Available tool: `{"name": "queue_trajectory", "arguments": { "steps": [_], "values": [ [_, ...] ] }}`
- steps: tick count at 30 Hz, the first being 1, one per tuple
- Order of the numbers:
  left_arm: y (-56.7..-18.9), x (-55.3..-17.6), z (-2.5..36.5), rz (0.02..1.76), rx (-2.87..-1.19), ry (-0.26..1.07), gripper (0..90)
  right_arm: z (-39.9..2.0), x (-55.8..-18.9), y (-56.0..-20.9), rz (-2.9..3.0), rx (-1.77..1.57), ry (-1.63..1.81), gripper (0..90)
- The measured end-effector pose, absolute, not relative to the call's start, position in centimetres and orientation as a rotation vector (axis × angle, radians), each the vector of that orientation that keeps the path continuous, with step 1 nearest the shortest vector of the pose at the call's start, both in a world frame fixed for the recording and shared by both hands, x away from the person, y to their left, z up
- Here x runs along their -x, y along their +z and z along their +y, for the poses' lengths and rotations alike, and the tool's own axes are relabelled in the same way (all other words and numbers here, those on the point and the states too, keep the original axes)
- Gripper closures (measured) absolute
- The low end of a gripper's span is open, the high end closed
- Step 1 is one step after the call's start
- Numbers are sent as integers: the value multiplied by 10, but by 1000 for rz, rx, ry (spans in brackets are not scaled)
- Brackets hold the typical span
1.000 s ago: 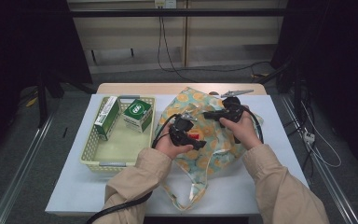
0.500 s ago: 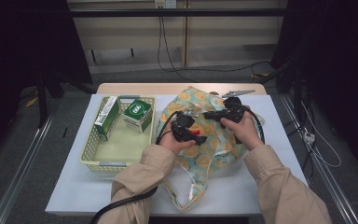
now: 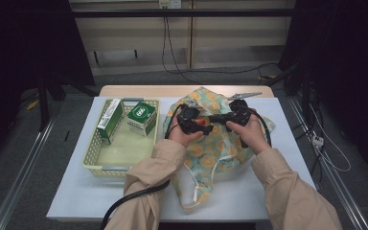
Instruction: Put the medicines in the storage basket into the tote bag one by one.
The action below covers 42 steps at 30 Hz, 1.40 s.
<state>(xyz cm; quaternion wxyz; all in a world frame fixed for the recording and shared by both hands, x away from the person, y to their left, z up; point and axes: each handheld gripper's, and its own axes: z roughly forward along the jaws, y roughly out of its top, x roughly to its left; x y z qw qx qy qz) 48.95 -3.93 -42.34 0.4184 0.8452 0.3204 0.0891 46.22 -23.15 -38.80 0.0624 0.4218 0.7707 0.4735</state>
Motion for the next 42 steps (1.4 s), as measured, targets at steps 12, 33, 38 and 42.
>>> {"name": "queue_trajectory", "arguments": {
  "steps": [12, 33, 38, 42],
  "values": [
    [-405, -465, -25, 750, -2171, 170, 119, -234, -458, -389, 2323, -1279, 1412, 899],
    [-359, -439, 44, 717, -2175, 181, 114, -227, -452, -394, 2332, -1281, 1376, 899],
    [-358, -445, 63, 738, -2183, 188, 112, -230, -450, -394, 2327, -1289, 1377, 899],
    [-358, -451, 78, 767, -2175, 213, 112, -232, -449, -396, 2326, -1291, 1376, 899]
  ]
}}
